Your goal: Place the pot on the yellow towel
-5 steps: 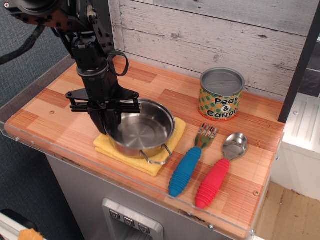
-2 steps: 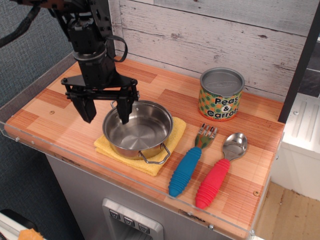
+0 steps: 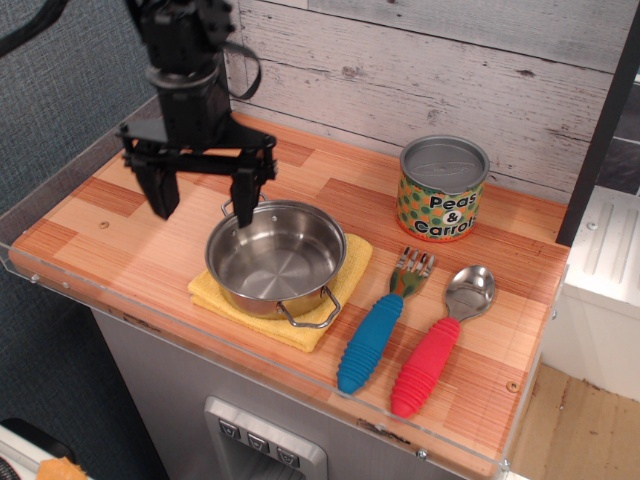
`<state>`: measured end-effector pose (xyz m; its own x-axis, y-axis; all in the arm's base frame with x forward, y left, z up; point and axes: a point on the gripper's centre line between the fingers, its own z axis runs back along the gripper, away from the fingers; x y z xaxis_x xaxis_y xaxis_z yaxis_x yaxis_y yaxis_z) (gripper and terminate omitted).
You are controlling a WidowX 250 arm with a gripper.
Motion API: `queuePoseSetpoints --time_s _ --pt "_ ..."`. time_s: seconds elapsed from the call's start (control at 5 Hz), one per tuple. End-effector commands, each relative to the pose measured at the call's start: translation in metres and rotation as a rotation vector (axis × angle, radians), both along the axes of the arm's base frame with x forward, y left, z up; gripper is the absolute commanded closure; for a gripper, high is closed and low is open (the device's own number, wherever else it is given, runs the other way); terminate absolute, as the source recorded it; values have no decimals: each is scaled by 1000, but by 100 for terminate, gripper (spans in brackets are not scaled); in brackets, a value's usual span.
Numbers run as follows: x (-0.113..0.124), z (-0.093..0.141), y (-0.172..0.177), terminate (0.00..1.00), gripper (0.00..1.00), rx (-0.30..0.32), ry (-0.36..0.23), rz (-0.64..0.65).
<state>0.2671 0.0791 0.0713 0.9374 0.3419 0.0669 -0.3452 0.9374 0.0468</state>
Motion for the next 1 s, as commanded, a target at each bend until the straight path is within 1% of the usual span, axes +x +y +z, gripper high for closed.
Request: queuePoseSetpoints --time_s 0.0,0.2,0.4,0.6,0.8 --pt "8 26 -1 0 0 37 -28 -31" --pt "17 29 -14 0 0 28 -43 -58" --pt "37 32 -24 0 0 30 -56 -61" --pt "53 35 -17 0 0 39 -68 -33" --pt "68 38 -10 0 0 62 -70 -17"
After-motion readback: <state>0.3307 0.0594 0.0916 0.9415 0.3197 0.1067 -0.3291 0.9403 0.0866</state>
